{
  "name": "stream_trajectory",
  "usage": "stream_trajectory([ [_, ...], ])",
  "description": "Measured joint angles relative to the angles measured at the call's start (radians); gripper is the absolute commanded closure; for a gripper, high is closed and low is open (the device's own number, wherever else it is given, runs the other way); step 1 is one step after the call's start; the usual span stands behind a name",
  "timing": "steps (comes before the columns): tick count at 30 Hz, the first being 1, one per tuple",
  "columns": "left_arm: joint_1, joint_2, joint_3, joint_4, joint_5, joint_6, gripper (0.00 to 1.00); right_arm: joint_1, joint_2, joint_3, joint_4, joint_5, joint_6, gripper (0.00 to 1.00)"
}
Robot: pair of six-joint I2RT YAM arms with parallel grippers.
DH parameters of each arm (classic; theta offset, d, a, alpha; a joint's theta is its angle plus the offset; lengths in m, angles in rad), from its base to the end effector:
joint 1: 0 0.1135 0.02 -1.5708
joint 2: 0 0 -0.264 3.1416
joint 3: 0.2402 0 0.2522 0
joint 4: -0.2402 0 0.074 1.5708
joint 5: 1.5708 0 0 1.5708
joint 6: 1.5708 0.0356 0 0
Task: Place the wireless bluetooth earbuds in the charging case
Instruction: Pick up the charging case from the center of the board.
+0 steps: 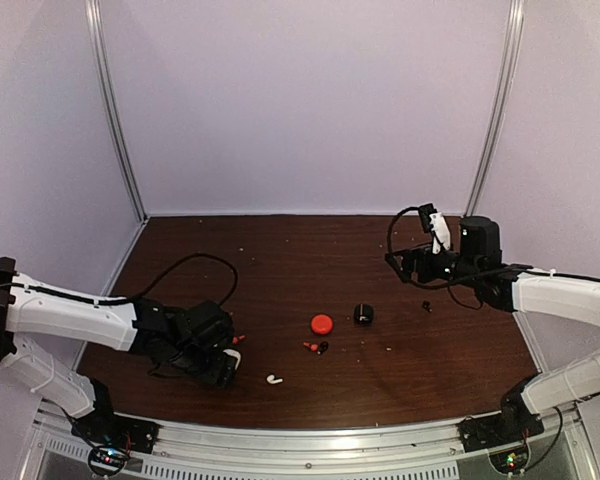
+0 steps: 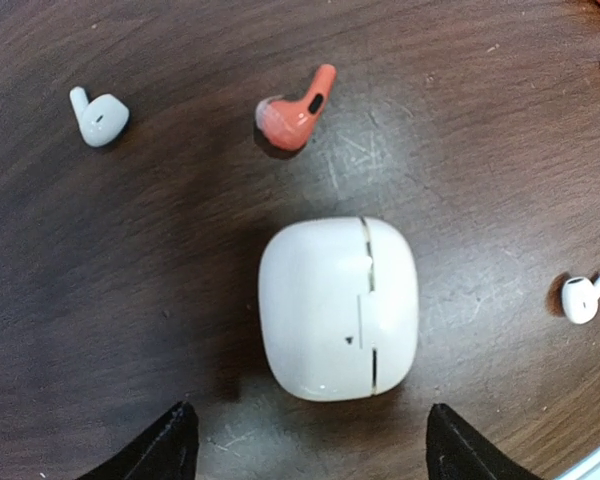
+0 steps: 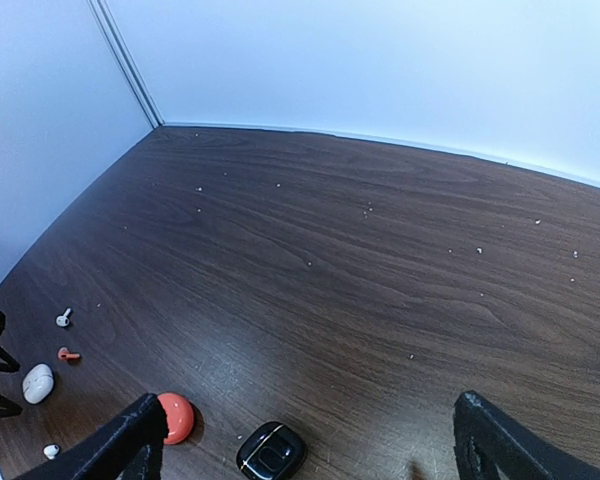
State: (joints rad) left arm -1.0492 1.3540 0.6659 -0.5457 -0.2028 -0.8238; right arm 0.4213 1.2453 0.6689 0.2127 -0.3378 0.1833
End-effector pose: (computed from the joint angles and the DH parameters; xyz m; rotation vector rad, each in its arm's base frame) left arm 0.1191 -0.1928 0.1594 0.2641 2.7604 -0.2127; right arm 0.2454 0.1229 0.2422 -0.4635 1.9275 0.7246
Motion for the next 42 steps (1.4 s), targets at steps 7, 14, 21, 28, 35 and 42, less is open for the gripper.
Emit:
stream_trajectory([
  [7, -0.006, 0.096, 0.049, 0.022, -0.021, 0.019, 0.27, 0.000, 0.000, 0.000, 0.000, 0.010, 0.000, 0.00],
  [14, -0.006, 0.163, 0.078, 0.042, -0.054, 0.029, 0.33, 0.000, 0.000, 0.000, 0.019, 0.039, 0.005, 0.00],
  [21, -0.006, 0.179, 0.079, 0.064, -0.064, 0.024, 0.44, 0.005, -0.019, -0.047, 0.103, 0.127, 0.053, 0.00],
  [28, -0.006, 0.177, 0.079, 0.075, -0.071, 0.018, 0.54, 0.005, -0.068, -0.110, 0.174, 0.190, 0.077, 0.00],
  [35, 0.006, 0.114, 0.064, 0.075, -0.056, 0.022, 0.64, 0.005, -0.075, -0.118, 0.189, 0.123, 0.037, 0.00],
  [42, 0.023, 0.040, 0.066, 0.074, -0.014, 0.096, 0.68, 0.019, -0.099, -0.135, 0.219, -0.012, -0.025, 0.00],
])
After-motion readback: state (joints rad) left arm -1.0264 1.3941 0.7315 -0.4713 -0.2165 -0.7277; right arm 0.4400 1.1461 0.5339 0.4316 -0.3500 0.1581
